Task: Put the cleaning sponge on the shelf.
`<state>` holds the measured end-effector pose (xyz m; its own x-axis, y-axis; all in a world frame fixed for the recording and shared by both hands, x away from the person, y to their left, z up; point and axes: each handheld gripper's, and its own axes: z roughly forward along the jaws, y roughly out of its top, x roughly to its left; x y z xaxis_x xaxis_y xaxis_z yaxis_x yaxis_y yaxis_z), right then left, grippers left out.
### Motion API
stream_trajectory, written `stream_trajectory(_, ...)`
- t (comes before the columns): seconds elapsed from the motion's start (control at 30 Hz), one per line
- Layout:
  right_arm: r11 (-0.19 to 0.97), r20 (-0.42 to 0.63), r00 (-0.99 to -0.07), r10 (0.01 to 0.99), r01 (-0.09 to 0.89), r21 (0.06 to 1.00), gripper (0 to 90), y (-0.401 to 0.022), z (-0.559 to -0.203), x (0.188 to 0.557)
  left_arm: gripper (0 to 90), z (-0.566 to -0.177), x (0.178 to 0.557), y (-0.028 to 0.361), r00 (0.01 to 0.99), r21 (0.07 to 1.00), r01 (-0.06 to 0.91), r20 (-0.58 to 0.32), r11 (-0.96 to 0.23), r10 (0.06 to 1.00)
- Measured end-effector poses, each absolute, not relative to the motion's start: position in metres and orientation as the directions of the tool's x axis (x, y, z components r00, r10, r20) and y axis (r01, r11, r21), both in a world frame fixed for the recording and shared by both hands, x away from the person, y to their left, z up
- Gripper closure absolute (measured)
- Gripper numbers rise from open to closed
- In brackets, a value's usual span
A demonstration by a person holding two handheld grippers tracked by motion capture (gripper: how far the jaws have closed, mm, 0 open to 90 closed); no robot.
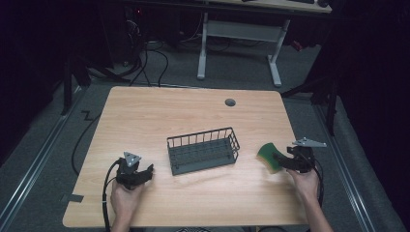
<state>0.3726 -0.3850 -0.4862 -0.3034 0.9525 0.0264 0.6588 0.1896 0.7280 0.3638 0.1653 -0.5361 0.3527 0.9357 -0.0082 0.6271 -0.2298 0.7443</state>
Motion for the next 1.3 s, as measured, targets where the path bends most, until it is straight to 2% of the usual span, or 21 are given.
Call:
stream_trajectory(0.3,0.263,0.003,-0.361,0.933,0.686,0.679,16.4,-0.373,-0.488,0.395,31.9,-0.536,0.364,0.165,0.351,0.744,0.628,-0.007,-0.229,0.936)
stream_trajectory(0.6,0.330,-0.021,-0.410,0.912,0.702,0.631,13.3,-0.361,-0.491,0.411,31.9,-0.536,0.364,0.165,0.350,0.744,0.628,-0.008,-0.228,0.937)
stream_trajectory(0.9,0.356,-0.032,-0.415,0.909,0.736,0.576,7.4,-0.354,-0.498,0.424,31.9,-0.536,0.364,0.165,0.350,0.744,0.628,-0.008,-0.228,0.937)
stream_trajectory(1.3,0.386,-0.040,-0.427,0.903,0.767,0.512,8.0,-0.348,-0.506,0.435,31.8,-0.536,0.364,0.165,0.350,0.744,0.628,-0.008,-0.229,0.937)
